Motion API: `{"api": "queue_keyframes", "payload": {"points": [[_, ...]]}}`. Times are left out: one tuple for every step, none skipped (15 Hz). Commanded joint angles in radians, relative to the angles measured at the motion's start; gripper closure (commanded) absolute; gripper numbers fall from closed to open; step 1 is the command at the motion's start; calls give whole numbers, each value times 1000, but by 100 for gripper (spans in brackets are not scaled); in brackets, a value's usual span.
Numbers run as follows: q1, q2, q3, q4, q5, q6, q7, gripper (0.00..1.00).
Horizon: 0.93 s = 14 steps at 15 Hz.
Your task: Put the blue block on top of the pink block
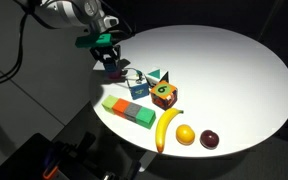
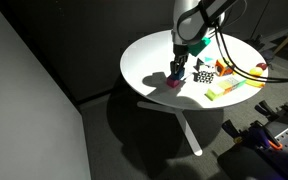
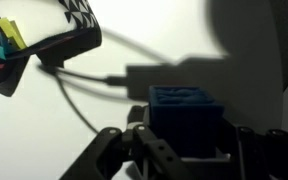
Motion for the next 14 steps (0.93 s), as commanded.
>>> {"api": "queue_keyframes", "payload": {"points": [[15,29,-12,45,-17,-16,35,72],[14,33,-11,49,-15,-16,34,72],[14,35,-9,50,-12,-15,33,72],[12,37,-8,50,-10,-14,31,72],[10,37,-5,50,-6,-15,29,48],[6,35,-1,49,0,-18,24,22],[3,34,3,48,5,-22,18,23],[2,32,5,47,8,-23,16,21],[0,28,8,45,9,-25,11,16],[1,25,10,44,9,-26,9,7],[0,18,15,40,11,-28,4,1],[-2,15,19,39,14,-29,0,0],[-2,11,23,38,15,-30,-2,0],[-4,6,30,36,19,-34,-8,0]]}}
